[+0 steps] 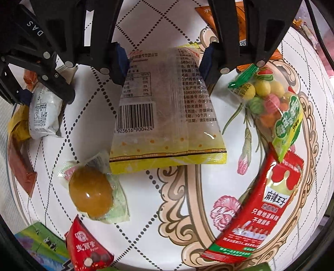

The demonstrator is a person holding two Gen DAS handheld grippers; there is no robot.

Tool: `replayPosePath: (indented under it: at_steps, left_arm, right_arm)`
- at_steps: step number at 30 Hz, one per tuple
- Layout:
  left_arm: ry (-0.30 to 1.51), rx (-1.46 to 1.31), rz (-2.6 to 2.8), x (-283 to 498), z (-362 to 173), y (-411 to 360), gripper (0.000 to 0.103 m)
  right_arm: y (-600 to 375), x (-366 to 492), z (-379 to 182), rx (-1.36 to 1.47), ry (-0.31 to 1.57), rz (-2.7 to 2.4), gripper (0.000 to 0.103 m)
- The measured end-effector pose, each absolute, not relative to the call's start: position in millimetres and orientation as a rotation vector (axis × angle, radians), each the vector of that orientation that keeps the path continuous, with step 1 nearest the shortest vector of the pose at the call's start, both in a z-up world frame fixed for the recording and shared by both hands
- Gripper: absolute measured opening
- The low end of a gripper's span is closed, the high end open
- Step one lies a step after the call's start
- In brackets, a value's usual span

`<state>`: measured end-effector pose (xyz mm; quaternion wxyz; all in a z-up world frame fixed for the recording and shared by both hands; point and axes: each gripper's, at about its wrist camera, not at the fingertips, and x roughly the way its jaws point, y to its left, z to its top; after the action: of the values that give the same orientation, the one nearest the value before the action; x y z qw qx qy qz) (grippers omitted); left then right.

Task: Organize snacks
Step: 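Grasp the white-yellow bag with the left tool while the right tool grasps the white packet, then carry both packets into the cardboard box and open both tools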

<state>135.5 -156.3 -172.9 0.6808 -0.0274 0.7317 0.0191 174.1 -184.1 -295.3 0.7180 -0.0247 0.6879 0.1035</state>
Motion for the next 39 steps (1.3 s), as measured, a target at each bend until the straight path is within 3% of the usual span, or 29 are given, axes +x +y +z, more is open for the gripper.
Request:
replayPosePath:
  at_steps: [11,14,23,31,39]
  left_arm:
    - [1.634,-0.071,0.064,155,-179,-159,0.054]
    - [1.605,-0.060,0.070,151,-172,-154,0.049]
    - [1.507,-0.069,0.022,130,-111,-147,0.047]
    - [1.354,-0.160,-0.091,154,-10,-152,0.047]
    - [1.231,-0.161,-0.115,254,60,-133,0.047]
  right_arm:
    - [-187,169,-311,-0.035,1.498,0.178,0.068]
    - [-188,167,-310,-0.032,1.490,0.176,0.068]
    - [-202,161,-282,0.077,1.464,0.227,0.053]
    - [-217,175,-213,0.167,1.367,0.315,0.053]
    - [-228,261,-104,0.189,1.134,0.359,0.053]
